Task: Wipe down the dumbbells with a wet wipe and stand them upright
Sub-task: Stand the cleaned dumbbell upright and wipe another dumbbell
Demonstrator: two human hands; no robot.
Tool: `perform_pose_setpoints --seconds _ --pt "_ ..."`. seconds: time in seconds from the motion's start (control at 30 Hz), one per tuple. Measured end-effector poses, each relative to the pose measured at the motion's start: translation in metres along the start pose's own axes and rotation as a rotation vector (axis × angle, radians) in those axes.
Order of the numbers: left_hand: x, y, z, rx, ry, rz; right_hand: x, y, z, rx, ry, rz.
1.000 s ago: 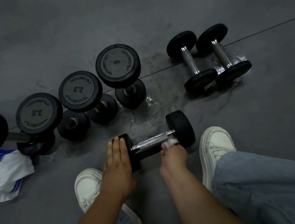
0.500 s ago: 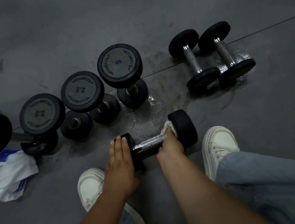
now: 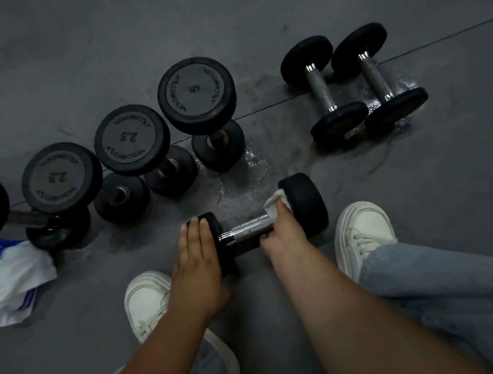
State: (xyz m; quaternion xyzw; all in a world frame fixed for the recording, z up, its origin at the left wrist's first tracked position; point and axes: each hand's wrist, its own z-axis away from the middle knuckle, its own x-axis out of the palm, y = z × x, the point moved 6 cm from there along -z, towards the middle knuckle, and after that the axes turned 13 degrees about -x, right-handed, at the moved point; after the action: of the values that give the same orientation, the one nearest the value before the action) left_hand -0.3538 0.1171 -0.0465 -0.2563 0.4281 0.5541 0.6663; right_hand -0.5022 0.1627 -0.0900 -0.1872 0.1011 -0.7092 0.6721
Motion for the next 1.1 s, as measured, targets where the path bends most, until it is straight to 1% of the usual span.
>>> perform_pose_setpoints --seconds 0.1,0.17,0.27,0.3,0.37,0.43,0.5,0.6,0.73,0.77,0.87,1.03,1.1 --pt "-0.003 0.002 0.001 -0.005 -0.005 0.018 -0.010 0.003 0.005 -0.058 -0.033 0.027" --pt "-0.002 0.001 0.003 -0.008 -0.008 0.023 -0.018 0.005 0.001 -0.090 0.001 0.080" --pt "-0.001 0.001 0.000 -0.002 0.001 -0.001 0.003 0.003 -0.004 -0.002 -0.047 -0.008" --pt "-0.001 0.000 -0.001 -0.006 -0.001 -0.003 0.004 0.003 -0.004 0.001 -0.037 -0.023" --pt "-0.002 0.001 0.000 -0.010 -0.014 -0.003 -0.007 0.006 -0.003 -0.052 -0.025 0.004" --pt "-0.003 0.001 0.002 -0.008 0.000 -0.004 -0.020 0.006 0.004 -0.110 -0.012 0.083" --pt "-0.002 0.001 0.003 -0.007 -0.006 0.007 -0.015 0.005 -0.002 -0.085 -0.013 0.091" --pt "-0.004 0.001 -0.001 -0.011 -0.004 -0.001 0.004 0.000 -0.001 -0.028 -0.041 -0.031" --pt "-0.001 0.000 0.003 -0.021 -0.012 0.018 -0.015 0.005 0.002 -0.126 -0.023 0.064" --pt "0.000 0.000 0.003 -0.017 -0.015 0.020 -0.014 0.004 0.000 -0.123 -0.017 0.065" --pt "-0.001 0.000 -0.001 -0.017 -0.004 0.004 0.002 0.001 -0.001 -0.036 -0.012 -0.011" --pt "-0.004 0.001 0.000 -0.019 0.008 0.030 -0.018 0.008 0.000 -0.138 -0.018 0.125" --pt "-0.002 0.001 -0.001 -0.013 0.005 0.024 -0.008 0.007 -0.008 -0.083 -0.019 0.087"
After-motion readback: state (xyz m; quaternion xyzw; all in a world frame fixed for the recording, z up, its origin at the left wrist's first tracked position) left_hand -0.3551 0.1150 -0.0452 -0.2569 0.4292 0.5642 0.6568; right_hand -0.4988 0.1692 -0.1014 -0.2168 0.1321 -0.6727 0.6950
